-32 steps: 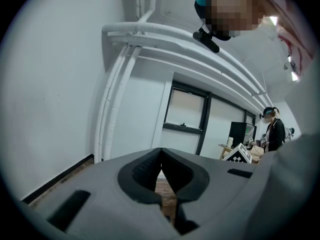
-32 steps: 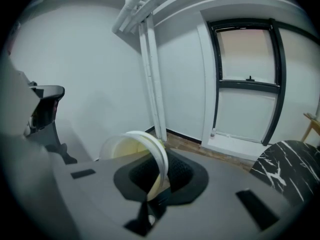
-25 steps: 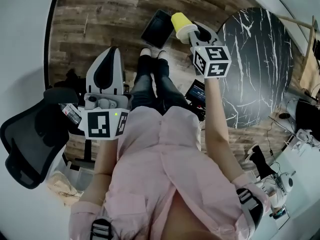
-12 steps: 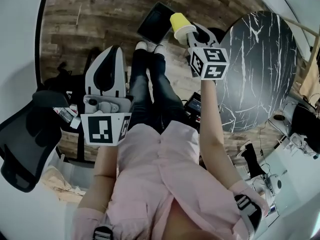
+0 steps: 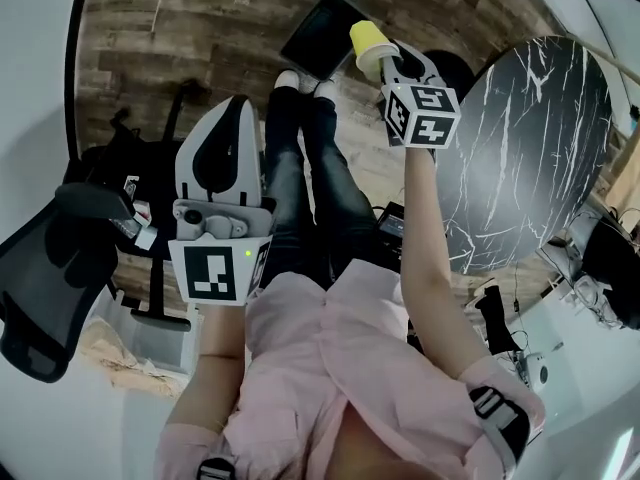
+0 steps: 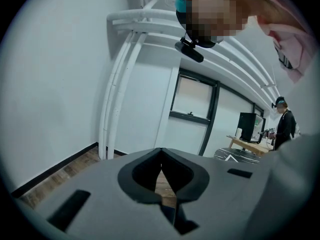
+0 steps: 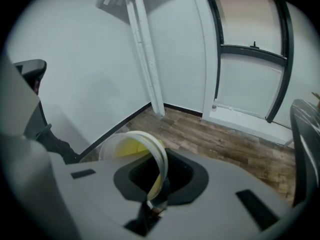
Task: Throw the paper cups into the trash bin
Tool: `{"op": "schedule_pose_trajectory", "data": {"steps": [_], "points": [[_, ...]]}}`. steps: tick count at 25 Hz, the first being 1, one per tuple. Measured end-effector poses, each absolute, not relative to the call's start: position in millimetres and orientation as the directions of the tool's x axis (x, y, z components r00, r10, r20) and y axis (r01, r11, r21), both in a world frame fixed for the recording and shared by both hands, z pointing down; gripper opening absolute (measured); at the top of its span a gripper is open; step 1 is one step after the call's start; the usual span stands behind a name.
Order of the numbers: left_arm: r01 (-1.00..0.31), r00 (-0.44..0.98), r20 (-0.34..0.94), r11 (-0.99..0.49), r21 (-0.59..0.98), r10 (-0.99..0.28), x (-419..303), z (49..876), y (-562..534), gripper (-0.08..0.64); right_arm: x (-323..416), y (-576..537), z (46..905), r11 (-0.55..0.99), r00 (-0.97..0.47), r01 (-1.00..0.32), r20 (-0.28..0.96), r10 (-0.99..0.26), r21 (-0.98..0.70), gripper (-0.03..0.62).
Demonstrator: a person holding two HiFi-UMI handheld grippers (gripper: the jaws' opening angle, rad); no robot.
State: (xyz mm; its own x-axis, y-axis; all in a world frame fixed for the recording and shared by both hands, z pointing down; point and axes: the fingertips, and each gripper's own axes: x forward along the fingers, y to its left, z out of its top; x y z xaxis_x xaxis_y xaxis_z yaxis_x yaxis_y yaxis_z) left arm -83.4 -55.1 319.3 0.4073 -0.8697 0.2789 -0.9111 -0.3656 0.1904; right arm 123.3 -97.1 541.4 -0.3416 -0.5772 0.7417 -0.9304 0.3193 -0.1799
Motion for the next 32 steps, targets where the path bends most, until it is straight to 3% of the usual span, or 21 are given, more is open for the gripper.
{"op": "schedule_pose_trajectory", "data": {"steps": [10,17,32], "points": [[-0.941,0.328,0.348,-0.271,0.202,-0.878,-94,372,-54,0.015,120,-104,628,0.318,-0.294,-0.938,0.807,-0.513,-0.139,0.038],[-0.925,0.367,0.385,-0.290,0.244,-0.846,-88,415,-70,0.015,120,-95,689,0.235,-0.249,-0.960,0.840,-0.482,-0.150,0.038],[-0.918,0.389,0.389,-0.317,0.237,-0.835,-95,493,-94,0.014,109,-88,805,0.239,-0.238,-0.959,0.894,-0.380,-0.153,0.038]]}}
